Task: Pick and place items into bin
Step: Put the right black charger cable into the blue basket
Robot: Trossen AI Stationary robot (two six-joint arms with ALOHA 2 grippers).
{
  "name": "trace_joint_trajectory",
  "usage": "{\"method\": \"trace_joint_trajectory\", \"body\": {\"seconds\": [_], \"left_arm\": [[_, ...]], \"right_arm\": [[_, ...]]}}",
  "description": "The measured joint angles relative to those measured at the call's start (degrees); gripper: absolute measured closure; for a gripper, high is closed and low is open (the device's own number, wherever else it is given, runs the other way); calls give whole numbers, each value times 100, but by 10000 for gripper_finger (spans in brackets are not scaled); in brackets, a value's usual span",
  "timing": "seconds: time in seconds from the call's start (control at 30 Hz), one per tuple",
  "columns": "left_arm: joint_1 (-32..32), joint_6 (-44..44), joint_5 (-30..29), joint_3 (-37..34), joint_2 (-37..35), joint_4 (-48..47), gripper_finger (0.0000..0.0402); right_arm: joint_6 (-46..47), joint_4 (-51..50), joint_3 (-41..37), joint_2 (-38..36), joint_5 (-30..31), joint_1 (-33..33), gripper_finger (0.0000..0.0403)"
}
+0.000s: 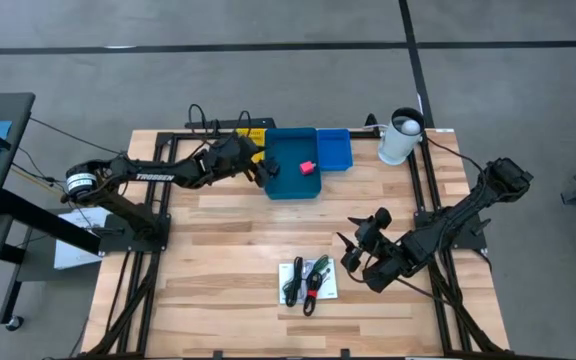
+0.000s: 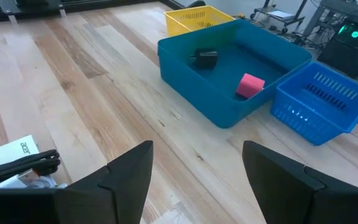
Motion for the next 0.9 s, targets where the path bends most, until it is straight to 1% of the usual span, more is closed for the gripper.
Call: {"method": "trace_joint_trajectory", "body": {"seconds": [0.1, 0.17, 0.27, 0.37, 0.47, 0.63, 0.73, 0.8, 0.9], "left_arm": [[-142, -62, 327, -24, 1, -399, 205], [-375, -72, 449, -158, 0, -278, 205], [-826, -73, 422, -389, 0, 68, 205], [-1336, -69, 122, -566, 0, 531, 205], [-1862, -63, -332, -791, 0, 1093, 205], [-2521, -49, -1141, -1022, -2, 1694, 205], [-2782, -114, -1410, -1130, -4, 1913, 205], [-2911, -180, -1430, -1176, -4, 1952, 205], [-3104, -289, -1430, -1176, -4, 1969, 205]], "right_arm": [[-3, 91, 0, 1, -283, -99, 159], [-98, 240, 0, 0, -490, -175, 159], [-755, 618, 0, 1, -810, -251, 159], [-1812, 1155, 0, 1, -1107, -265, 159], [-3098, 1739, 0, 0, -1429, -251, 159], [-5641, 2284, 2, 0, -2557, -251, 159], [-6953, 2338, 2, 1, -3141, -248, 159], [-7535, 2379, 2, 0, -3305, -248, 159], [-8044, 2421, 2, 1, -3295, -248, 159]]}}
